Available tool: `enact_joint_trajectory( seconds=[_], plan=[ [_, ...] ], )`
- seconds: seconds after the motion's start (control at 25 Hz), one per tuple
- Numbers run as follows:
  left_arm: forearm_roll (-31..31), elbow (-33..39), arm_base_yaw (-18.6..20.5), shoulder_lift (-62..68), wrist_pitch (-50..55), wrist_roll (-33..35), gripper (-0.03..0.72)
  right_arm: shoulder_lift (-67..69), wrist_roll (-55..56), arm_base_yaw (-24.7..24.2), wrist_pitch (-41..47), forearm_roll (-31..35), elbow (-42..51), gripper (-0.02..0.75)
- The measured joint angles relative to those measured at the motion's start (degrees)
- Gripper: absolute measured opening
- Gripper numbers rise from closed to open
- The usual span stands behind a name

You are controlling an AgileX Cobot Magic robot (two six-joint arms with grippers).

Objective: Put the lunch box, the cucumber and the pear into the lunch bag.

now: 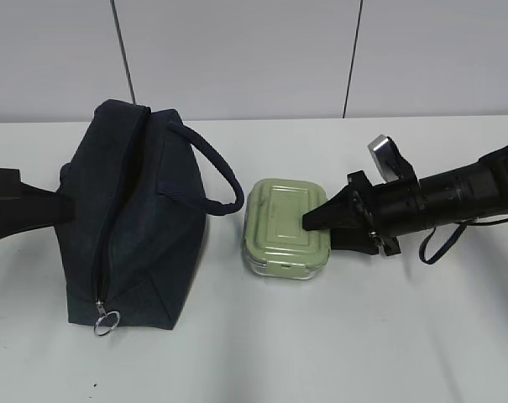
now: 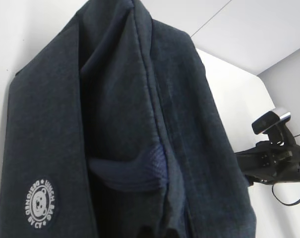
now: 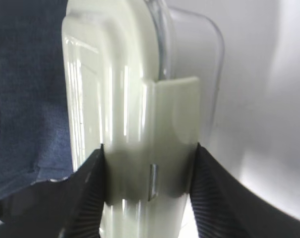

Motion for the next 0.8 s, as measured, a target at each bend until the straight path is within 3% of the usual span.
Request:
enact_joint_trajectory(
  seconds=[0.28, 0.8],
  plan=[
    [0.00, 0.00, 0.00, 0.00, 0.00, 0.00, -0.015, -1.46, 0.00, -1.63, 0.03, 0.35, -0.85, 0.374],
    [0.00, 0.00, 0.00, 0.00, -0.05, 0.00, -0.015, -12.67, 5.41, -1.36, 1.48, 1.18, -11.47, 0.374]
  ],
)
